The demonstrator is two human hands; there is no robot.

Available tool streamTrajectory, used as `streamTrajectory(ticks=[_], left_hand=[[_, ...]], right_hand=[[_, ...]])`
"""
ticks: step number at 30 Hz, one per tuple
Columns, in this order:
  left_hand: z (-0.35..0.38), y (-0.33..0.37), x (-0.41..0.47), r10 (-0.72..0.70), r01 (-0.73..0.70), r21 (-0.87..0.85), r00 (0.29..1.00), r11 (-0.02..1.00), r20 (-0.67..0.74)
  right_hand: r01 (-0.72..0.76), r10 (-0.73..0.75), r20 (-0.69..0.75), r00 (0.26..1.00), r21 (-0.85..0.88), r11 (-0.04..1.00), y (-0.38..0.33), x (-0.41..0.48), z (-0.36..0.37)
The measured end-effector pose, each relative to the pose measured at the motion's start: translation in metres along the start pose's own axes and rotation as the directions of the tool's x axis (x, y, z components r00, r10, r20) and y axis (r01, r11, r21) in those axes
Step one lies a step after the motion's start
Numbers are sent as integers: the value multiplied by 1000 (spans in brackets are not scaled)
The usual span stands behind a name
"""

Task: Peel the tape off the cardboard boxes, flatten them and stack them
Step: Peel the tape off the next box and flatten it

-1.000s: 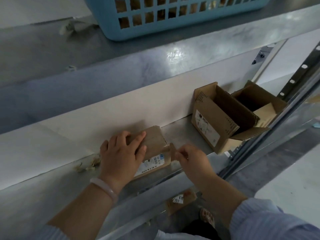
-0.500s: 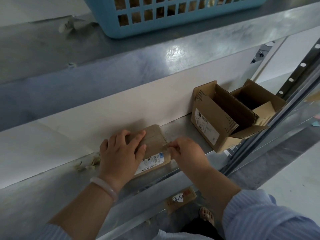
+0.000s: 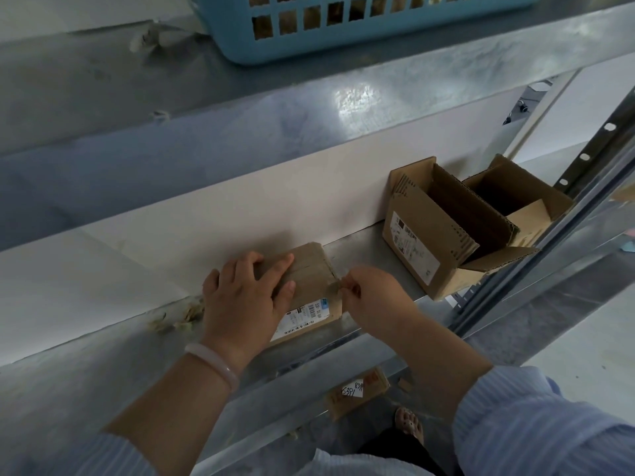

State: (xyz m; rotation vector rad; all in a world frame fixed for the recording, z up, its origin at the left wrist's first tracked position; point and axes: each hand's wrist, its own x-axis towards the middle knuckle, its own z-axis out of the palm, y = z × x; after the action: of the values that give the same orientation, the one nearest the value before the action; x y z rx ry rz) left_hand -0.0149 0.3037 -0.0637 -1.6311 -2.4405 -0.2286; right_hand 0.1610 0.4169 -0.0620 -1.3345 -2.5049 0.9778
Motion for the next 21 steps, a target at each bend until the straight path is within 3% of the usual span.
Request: streamTrajectory(ticks=[3, 5, 8, 10, 14, 18, 21], left_hand=[[1, 0, 0, -5, 5, -7, 1000, 1000, -4], [1, 0, 0, -9, 9, -11, 1000, 1000, -13], [2, 0, 0, -2, 2, -7, 1000, 1000, -20], [1, -1, 0, 4, -5, -12, 1000, 1000, -17], [-1, -2, 0, 18, -18, -8, 1000, 1000, 2], [-2, -6, -4, 61, -61, -24, 998, 998, 0], [-3, -9, -6, 85, -85, -40, 996, 996, 6]], right_hand=[[-62, 53, 73, 996, 127, 990, 1, 0, -3], [-133, 84, 166, 982, 308, 942, 2, -1, -4], [-257, 122, 243, 962, 672, 694, 5, -5, -12], [-265, 135, 234, 963, 730, 630, 7, -6, -17], [-191, 172, 102, 980, 735, 651, 3, -4, -18], [-70, 160, -93, 983, 609, 790, 0, 1, -14], [-68, 167, -119, 979, 582, 810, -5, 5, -12]])
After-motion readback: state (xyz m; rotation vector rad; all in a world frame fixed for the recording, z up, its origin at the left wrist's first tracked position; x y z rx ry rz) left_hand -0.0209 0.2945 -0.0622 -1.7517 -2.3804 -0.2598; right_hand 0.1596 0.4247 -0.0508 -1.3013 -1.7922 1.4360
